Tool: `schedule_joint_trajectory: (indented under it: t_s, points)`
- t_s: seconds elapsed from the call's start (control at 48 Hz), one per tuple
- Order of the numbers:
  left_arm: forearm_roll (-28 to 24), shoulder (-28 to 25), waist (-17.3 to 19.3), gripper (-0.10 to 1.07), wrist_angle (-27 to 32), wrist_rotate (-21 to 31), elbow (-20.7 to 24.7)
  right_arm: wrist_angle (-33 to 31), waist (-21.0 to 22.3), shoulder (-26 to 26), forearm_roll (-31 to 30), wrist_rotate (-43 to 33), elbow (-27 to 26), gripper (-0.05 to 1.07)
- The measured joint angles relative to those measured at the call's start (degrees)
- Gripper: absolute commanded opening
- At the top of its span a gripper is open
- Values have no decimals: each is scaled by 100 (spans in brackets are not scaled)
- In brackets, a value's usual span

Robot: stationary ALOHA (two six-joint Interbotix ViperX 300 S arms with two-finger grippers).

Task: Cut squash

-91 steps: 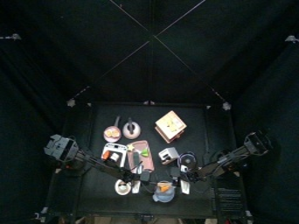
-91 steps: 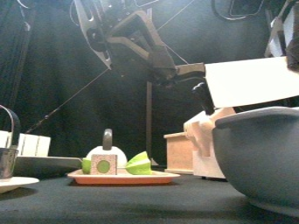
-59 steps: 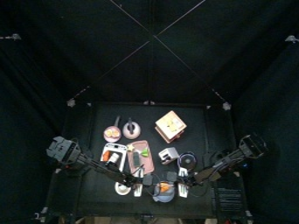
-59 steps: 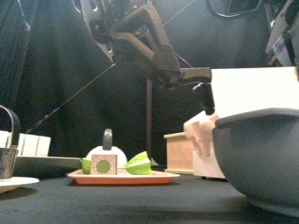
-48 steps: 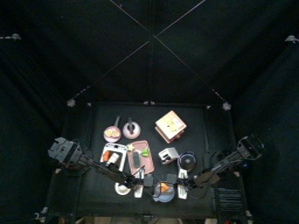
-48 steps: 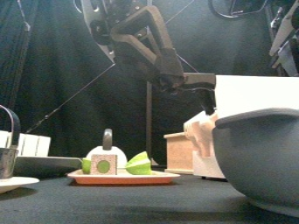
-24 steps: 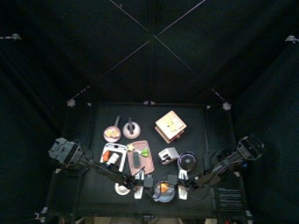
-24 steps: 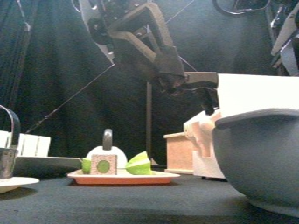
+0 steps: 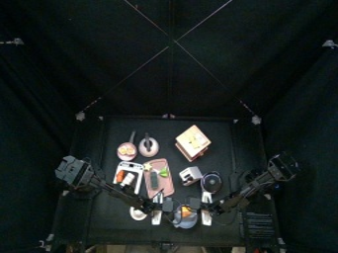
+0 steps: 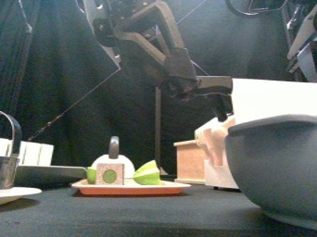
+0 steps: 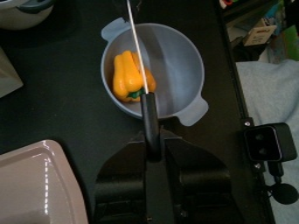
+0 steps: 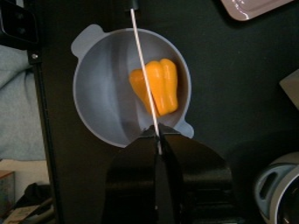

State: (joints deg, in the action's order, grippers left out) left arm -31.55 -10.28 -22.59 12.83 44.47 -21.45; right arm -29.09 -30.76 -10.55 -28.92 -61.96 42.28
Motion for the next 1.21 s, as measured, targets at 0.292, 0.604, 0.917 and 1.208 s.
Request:
schedule_joint_trajectory:
  t_s: [0.292,0.604,0.917,1.208]
  points:
    - [-9,0,0,41,0,-9,0,0,0,0,-35,-9,-9,34]
    - [-53,97,-35,41,0,-9,0,-9,-44,0,-141,-9,-70,34]
    - [-114,97,9,41,9,-18,0,-18,-53,0,-220,-9,-70,34]
    - [-220,70,70,41,9,-9,-9,-26,-53,0,-352,-9,-79,34]
